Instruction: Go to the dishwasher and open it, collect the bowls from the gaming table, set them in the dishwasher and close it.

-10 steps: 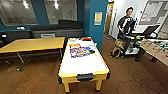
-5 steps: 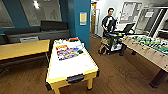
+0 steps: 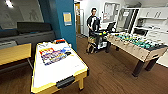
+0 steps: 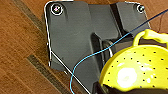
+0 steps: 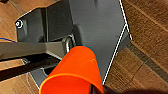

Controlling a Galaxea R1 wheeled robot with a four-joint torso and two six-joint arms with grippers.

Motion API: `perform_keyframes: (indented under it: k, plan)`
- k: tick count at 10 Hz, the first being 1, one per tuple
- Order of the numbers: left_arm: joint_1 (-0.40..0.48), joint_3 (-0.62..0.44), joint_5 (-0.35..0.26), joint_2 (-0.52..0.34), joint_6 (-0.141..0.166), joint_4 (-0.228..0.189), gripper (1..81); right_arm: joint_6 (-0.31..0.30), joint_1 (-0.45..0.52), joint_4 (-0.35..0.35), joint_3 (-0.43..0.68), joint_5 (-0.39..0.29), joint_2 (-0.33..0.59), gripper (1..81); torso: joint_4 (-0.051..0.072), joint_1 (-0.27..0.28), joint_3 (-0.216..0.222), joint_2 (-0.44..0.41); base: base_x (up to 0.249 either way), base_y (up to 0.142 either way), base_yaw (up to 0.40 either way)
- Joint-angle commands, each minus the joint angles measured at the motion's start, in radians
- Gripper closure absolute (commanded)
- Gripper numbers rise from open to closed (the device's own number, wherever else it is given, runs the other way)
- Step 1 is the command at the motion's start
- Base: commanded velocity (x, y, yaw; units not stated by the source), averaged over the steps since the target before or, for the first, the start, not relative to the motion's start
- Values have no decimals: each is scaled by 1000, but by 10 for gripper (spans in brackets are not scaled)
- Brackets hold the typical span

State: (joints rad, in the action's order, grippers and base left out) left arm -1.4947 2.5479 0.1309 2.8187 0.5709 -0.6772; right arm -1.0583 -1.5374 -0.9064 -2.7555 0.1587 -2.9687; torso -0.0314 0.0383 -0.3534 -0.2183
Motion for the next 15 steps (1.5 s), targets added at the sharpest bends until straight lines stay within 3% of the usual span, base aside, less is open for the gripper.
perform_keyframes:
  k: [1,3,6,7,9,13,14,15]
  plan:
    - [24,-1,-40,-13,-8,-7,811,1,22,-11,-2,-34,1,811,0,0,73,0,0,0,-400]
    - [24,-1,-40,-14,-8,-7,811,1,22,-11,-2,-34,1,811,0,0,93,0,0,0,-400]
    - [24,-1,-40,-14,-8,-7,811,1,21,-11,-2,-34,1,811,0,0,165,0,0,0,-400]
    - [24,-1,-40,-16,-8,-7,811,1,21,-11,-2,-34,1,811,0,0,125,0,0,0,-400]
    - [24,-1,-40,-19,-8,-7,811,1,22,-9,-4,-34,1,811,0,-1,146,-1,0,0,-400]
    - [24,-1,-40,-19,-8,-7,811,1,21,-11,-2,-36,1,811,0,-2,147,-2,0,0,-400]
    - [24,-1,-40,-19,-8,-7,811,1,21,-11,-2,-36,1,811,0,-2,199,-2,0,0,-400]
    - [24,-1,-40,-19,-8,-7,811,1,21,-11,-4,-36,1,811,0,-2,213,-2,0,0,-400]
